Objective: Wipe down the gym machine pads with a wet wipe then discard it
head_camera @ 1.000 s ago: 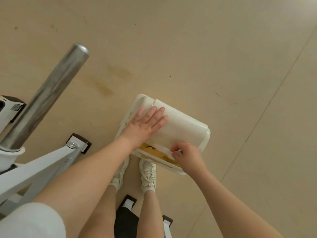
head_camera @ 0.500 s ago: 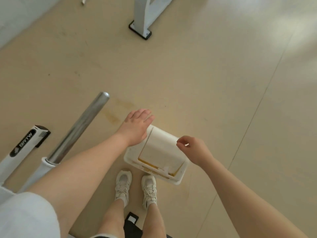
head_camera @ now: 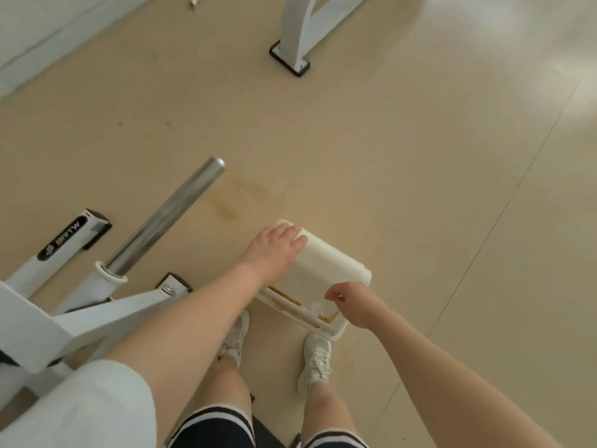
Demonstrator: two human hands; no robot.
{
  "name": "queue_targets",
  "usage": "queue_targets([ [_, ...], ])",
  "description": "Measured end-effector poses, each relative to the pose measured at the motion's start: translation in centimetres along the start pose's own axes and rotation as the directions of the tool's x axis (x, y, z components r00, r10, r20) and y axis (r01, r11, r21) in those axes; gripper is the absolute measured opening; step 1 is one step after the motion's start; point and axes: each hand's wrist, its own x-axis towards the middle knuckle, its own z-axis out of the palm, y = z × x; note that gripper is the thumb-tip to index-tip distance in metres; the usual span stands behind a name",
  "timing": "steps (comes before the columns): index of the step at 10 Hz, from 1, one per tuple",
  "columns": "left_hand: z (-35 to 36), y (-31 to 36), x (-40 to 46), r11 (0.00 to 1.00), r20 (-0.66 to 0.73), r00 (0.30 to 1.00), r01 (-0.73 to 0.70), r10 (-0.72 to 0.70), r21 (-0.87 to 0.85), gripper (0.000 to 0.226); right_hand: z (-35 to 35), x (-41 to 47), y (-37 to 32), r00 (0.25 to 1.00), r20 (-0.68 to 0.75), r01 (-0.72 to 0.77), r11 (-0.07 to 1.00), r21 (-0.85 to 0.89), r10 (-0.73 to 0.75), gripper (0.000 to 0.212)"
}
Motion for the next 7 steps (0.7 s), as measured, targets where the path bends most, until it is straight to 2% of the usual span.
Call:
queue_targets([
  [1,5.5,1.8,2.9,0.997,0.075,0.997,0.019,-0.025,0.073,0.060,2.9,2.6,2.6,0.998,0.061,-0.018,1.000,-0.001,0.018,0.052],
  [2,10.5,2.2,5.2,0.985,-0.011,0.999,0.050,-0.049,0.167,0.067,5.5,5.2,4.4,0.996,0.093,-0.007,1.000,0.000,0.007,0.053],
  [3,14.9,2.3,7.2,0.945,-0.256,0.967,0.082,0.002,0.317,0.064,7.8,7.4,5.2,0.992,0.124,0.036,0.999,0.001,-0.035,0.054],
  [4,18.0,2.2,8.4,0.931,-0.396,0.917,0.102,0.048,0.350,0.062,9.9,9.2,5.8,0.985,0.152,0.090,0.995,-0.033,-0.084,0.051],
  [5,19.1,2.0,8.7,0.924,-0.511,0.850,0.082,0.131,0.374,0.055,11.9,10.5,6.1,0.971,0.234,0.082,0.992,-0.091,-0.058,0.047],
  [6,19.4,1.2,8.0,0.940,-0.539,0.831,0.061,0.138,0.335,0.049,12.6,11.0,5.0,0.975,0.220,0.064,0.986,-0.154,-0.029,0.046],
  [7,18.0,0.7,6.9,0.960,-0.488,0.856,-0.032,0.170,0.278,0.056,10.9,9.8,2.8,0.992,0.034,0.122,0.987,-0.105,-0.119,0.035],
])
